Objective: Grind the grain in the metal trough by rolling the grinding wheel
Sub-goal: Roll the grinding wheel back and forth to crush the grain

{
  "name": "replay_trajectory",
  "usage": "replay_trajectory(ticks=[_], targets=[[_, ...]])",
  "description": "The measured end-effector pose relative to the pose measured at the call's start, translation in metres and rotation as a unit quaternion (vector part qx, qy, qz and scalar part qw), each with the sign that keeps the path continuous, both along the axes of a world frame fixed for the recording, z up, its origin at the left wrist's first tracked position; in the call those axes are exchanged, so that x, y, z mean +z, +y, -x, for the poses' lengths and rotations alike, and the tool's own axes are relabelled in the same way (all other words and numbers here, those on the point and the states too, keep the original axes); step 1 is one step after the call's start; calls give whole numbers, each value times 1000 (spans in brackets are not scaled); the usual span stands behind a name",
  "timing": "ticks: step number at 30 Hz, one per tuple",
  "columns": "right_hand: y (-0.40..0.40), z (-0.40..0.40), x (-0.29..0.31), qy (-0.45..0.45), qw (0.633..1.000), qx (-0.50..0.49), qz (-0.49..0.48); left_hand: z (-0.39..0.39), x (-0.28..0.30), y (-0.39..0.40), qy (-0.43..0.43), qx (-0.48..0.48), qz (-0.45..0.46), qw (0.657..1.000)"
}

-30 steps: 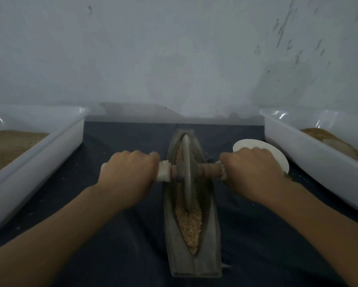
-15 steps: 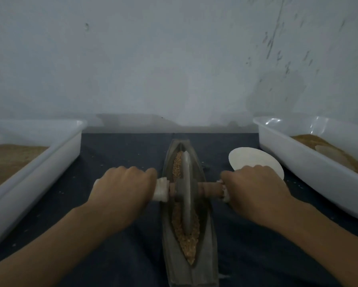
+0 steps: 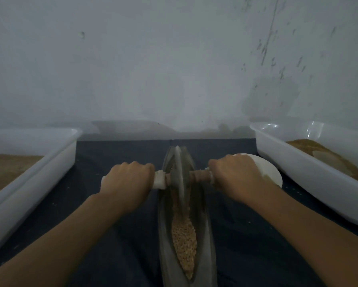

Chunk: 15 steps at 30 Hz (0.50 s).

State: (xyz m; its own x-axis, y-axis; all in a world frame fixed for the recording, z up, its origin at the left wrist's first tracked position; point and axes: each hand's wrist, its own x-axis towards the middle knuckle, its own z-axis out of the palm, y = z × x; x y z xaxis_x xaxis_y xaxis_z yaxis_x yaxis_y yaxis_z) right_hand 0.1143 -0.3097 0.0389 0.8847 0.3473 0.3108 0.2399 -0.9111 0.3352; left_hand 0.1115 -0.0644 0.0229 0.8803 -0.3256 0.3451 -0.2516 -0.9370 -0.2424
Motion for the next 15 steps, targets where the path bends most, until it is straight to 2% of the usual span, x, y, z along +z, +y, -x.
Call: replay_trajectory(ticks=[3,7,15], targets=[[-11,31,-8,33,999,17,-14,25,0,3,2,-24,-26,999],[-17,48,-11,14,1000,24,0,39,-2,6,-18,-34,-43,998],[-2,-17,-11,-41,999,-22,-22,-13,1,-5,-31,18,7,999]])
